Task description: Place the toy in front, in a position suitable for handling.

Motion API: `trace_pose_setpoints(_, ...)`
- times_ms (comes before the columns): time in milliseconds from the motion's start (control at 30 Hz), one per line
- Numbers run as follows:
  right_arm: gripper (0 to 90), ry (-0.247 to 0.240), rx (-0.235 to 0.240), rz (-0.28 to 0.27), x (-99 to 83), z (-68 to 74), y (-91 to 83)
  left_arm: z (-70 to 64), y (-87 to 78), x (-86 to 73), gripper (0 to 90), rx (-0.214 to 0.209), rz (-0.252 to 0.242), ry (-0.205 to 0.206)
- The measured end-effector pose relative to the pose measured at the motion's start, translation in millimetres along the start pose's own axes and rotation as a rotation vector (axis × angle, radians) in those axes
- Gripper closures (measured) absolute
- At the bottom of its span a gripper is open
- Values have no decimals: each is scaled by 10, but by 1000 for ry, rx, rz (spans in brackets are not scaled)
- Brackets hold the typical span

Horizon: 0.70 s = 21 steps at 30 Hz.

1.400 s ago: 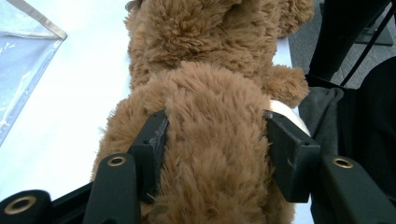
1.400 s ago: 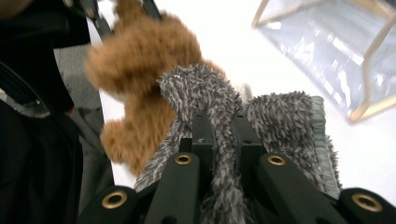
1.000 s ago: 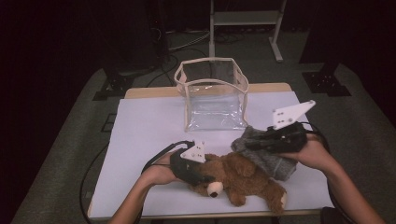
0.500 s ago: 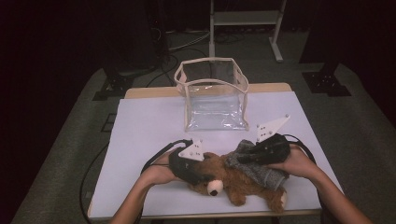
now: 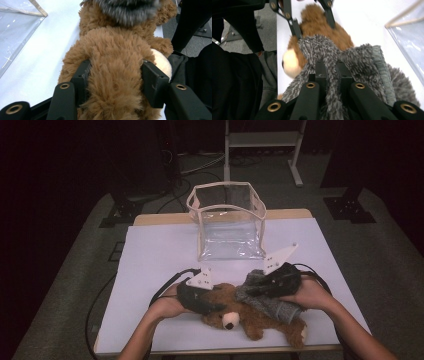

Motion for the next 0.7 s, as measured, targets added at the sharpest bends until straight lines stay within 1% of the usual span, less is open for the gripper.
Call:
trace_pose_setpoints(133, 823, -30, 12, 13, 174, 48, 179, -33, 7, 6, 474, 4, 3, 21)
trace_pose_setpoints(200, 822, -39, 20, 16, 212, 56, 235, -36, 2, 0, 473, 7, 4, 25)
trace_pose_setpoints(267, 822, -40, 16, 34, 195, 53, 270, -38, -3, -5, 470, 6, -6, 21)
trace_pose_setpoints(333, 824, -34, 18, 45, 116, 29, 267, -31, -15, -10, 451, 6, -16, 16)
trace_pose_setpoints(367, 824, -25, 14, 51, 78, 23, 256, -25, -24, -10, 429, 5, -22, 5)
trace_pose_setpoints(400, 824, 0, 16, 39, -11, -6, 212, -7, -37, -8, 365, 7, -27, -8)
trace_pose_setpoints(467, 825, 5, 16, 33, -34, -14, 197, 5, -49, -10, 365, 9, -26, -12)
trace_pose_setpoints(500, 824, 19, 21, 21, -54, -19, 179, 2, -44, -9, 370, 6, -26, -12)
trace_pose_setpoints(533, 824, 26, 24, 18, -57, -14, 170, 0, -37, -7, 382, 4, -25, -9)
trace_pose_setpoints(567, 824, 22, 23, 15, -51, -13, 172, -5, -31, -6, 399, 3, -23, -9)
trace_pose_setpoints(633, 823, 18, 20, 10, -1, 0, 185, -2, -17, -5, 427, 2, -21, -2)
trace_pose_setpoints(700, 823, 5, 28, -3, 89, 22, 207, -10, -6, 0, 443, -1, -24, -2)
Point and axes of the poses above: each handheld gripper's, and its own axes: y roughly forward along the jaws, x roughly out of its top, z roughly to its left, the point moved 9 cm from there along y, roughly forward along the jaws, and after that the axes turned 9 degrees about -x, right-handed, at the moved point
